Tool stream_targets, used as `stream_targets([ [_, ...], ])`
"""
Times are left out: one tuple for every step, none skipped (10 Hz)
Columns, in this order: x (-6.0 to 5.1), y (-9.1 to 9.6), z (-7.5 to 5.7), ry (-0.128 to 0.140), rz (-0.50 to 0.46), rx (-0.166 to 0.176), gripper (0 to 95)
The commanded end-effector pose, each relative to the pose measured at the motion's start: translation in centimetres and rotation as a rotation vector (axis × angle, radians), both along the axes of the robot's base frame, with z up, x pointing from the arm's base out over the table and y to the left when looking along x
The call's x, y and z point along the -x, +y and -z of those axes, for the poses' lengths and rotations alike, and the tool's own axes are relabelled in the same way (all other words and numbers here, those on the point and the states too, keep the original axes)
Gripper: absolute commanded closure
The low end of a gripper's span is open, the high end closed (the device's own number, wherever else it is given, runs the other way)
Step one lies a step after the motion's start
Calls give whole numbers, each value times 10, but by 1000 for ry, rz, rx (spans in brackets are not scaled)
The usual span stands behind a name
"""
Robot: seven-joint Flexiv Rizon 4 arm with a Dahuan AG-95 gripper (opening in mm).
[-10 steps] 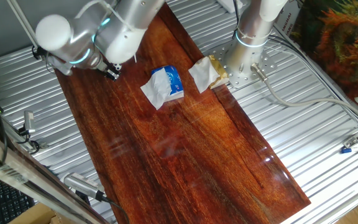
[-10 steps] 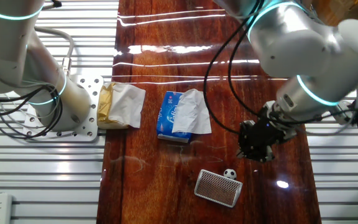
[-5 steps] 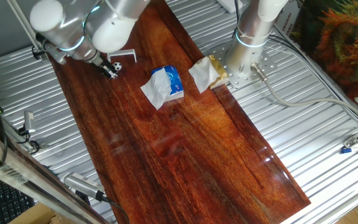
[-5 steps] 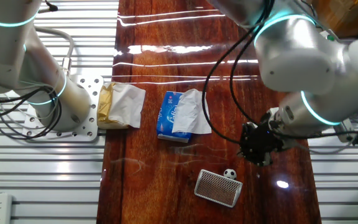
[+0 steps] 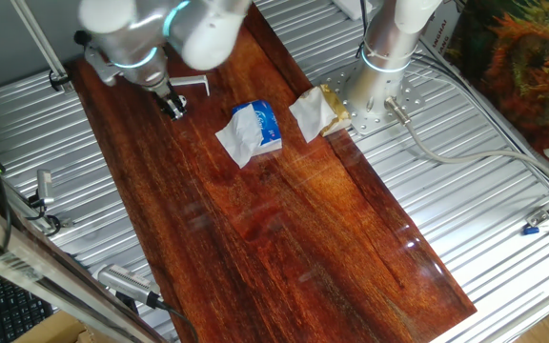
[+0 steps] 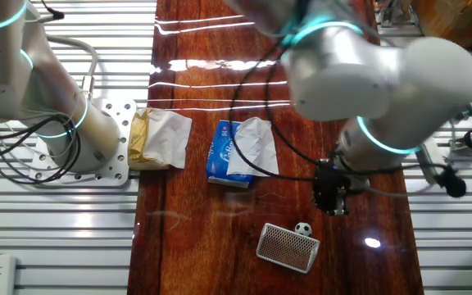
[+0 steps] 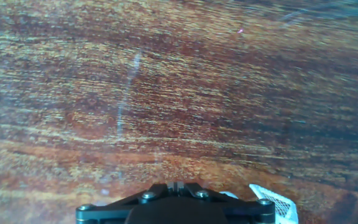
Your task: Push the soccer ball into the goal
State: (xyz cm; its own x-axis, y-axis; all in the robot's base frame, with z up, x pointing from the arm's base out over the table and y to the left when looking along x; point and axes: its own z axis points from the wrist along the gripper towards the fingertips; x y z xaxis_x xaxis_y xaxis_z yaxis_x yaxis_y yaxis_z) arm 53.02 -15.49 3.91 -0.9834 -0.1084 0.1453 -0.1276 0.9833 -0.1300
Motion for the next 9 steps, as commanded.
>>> stream_targets([
  [-1,-2,0,24,-55,-2,950],
  [-1,-2,0,26,-70,-13,760],
  [0,-2,0,27,-73,-14,380],
  [2,-5,-2,29,-67,2,0],
  [4,-7,-5,29,-56,10,0],
  [6,-10,-8,33,-49,16,0],
  [8,-12,-10,35,-50,27,0],
  [9,-14,-13,51,-49,37,0],
  [10,-16,-15,68,-41,43,190],
])
